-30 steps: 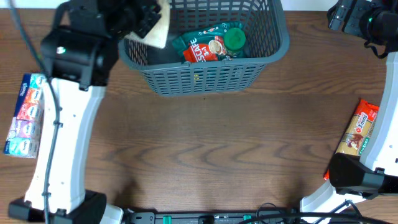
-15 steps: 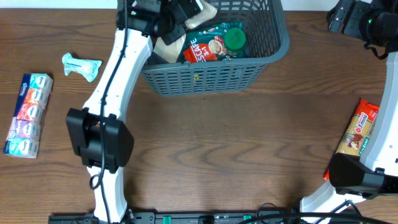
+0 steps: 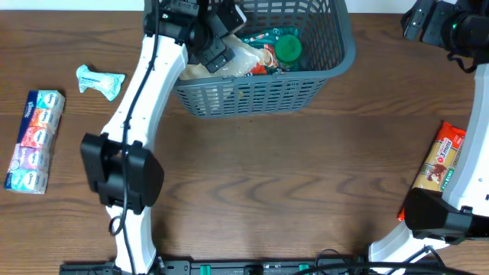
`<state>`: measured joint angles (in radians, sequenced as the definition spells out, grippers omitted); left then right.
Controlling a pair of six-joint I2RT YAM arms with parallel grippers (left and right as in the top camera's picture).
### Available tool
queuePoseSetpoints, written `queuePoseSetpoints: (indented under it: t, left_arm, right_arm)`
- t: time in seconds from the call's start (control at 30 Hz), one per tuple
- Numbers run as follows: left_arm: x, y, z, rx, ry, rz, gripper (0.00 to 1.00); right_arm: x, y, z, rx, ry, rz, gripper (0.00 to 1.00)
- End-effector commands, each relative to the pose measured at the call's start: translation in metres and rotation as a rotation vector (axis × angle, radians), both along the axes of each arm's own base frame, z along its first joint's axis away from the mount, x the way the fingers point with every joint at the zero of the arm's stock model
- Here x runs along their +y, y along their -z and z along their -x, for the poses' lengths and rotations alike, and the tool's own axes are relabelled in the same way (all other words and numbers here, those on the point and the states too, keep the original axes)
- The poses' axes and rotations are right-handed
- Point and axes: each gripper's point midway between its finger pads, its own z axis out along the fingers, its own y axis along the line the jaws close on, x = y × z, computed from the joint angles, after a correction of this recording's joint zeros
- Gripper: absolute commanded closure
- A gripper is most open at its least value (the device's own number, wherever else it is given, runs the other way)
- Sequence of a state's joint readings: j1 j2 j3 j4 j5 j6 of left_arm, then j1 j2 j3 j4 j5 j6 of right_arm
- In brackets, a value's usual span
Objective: Pack container
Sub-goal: 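Carry the pouch with the left gripper into the basket and release, then withdraw the left gripper from the basket toward the left side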
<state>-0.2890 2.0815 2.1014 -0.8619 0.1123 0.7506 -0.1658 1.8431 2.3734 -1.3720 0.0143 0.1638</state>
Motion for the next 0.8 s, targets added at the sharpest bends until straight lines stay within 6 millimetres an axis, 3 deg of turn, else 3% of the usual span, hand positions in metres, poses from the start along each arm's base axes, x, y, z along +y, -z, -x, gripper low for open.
queuePoseSetpoints:
  t: [0.0, 0.1, 0.17, 0.27, 0.33, 0.43, 0.53, 0.77]
  left_arm:
    - [0.021, -0.101, 0.019, -0.200, -0.097, 0.042, 0.02]
    - [0.043, -0.167, 0.041, -0.343, -0.182, 0.054, 0.01]
    - [0.069, -0.205, 0.055, -0.433, -0.297, 0.085, 0.02]
    - [0.114, -0.238, 0.071, -0.500, -0.504, 0.192, 0.02]
    - [0.151, -0.245, 0.077, -0.504, -0.699, 0.305, 0.01]
    - [0.210, -0.228, 0.084, -0.465, -1.054, 0.471, 0.02]
    - [0.247, -0.194, 0.084, -0.381, -1.290, 0.564, 0.02]
    - [0.270, -0.102, 0.044, -0.159, -1.511, 0.639, 0.01]
  right_arm:
    - [0.005, 0.005, -0.003, 0.015, -0.025, 0.002, 0.01]
    - [0.005, 0.005, -0.002, 0.016, -0.025, 0.002, 0.01]
    - [0.005, 0.005, -0.002, 0.016, -0.026, 0.002, 0.01]
    - [0.005, 0.005, -0.002, 0.016, -0.025, 0.002, 0.01]
    - [0.005, 0.005, -0.002, 0.016, -0.026, 0.002, 0.01]
    - [0.007, 0.005, -0.003, 0.014, -0.035, -0.007, 0.01]
    - [0.012, 0.005, -0.004, 0.010, -0.053, -0.026, 0.01]
    - [0.012, 0.005, -0.004, 0.006, -0.054, -0.027, 0.01]
